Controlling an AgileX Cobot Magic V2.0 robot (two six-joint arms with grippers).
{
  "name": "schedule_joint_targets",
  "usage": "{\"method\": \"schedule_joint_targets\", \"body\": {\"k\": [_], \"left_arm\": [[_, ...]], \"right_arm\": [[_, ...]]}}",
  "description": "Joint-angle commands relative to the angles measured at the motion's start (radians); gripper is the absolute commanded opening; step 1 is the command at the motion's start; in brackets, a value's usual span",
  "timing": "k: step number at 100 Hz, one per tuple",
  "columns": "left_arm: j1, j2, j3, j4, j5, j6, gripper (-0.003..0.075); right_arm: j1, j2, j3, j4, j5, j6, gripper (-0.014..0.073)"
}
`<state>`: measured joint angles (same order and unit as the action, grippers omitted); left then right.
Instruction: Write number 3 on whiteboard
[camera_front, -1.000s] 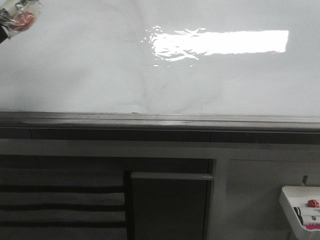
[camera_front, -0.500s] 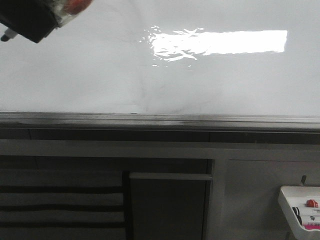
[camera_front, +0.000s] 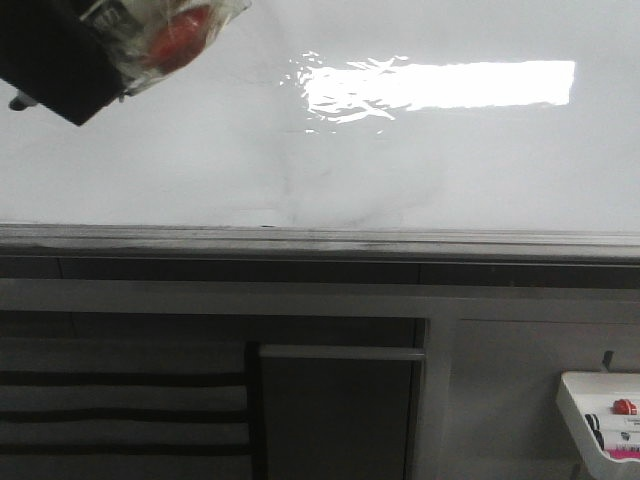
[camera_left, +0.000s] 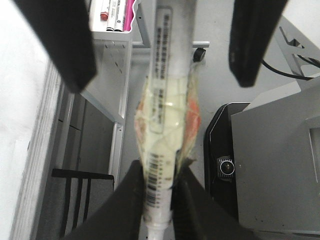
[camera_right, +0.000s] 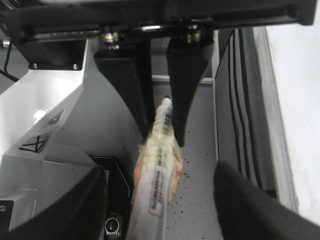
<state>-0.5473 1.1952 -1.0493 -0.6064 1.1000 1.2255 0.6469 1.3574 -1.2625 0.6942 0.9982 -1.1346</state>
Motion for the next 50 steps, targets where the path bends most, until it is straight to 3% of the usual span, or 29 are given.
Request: {"method": "schedule_joint_targets", "body": {"k": [1,50], "left_arm": [[-0.007,-0.024,-0.033,-0.046,-0.029,-0.033,-0.0019],[-0.007,-0.024,-0.033,-0.047,-0.033,-0.052,-0.0019]], "right_arm": [[0.000,-0.025,-0.035,0.018,-0.024,0.037,0.0338],[0.000,-0.023,-0.035,0.001,-0.029,0.073,0.0332]]}}
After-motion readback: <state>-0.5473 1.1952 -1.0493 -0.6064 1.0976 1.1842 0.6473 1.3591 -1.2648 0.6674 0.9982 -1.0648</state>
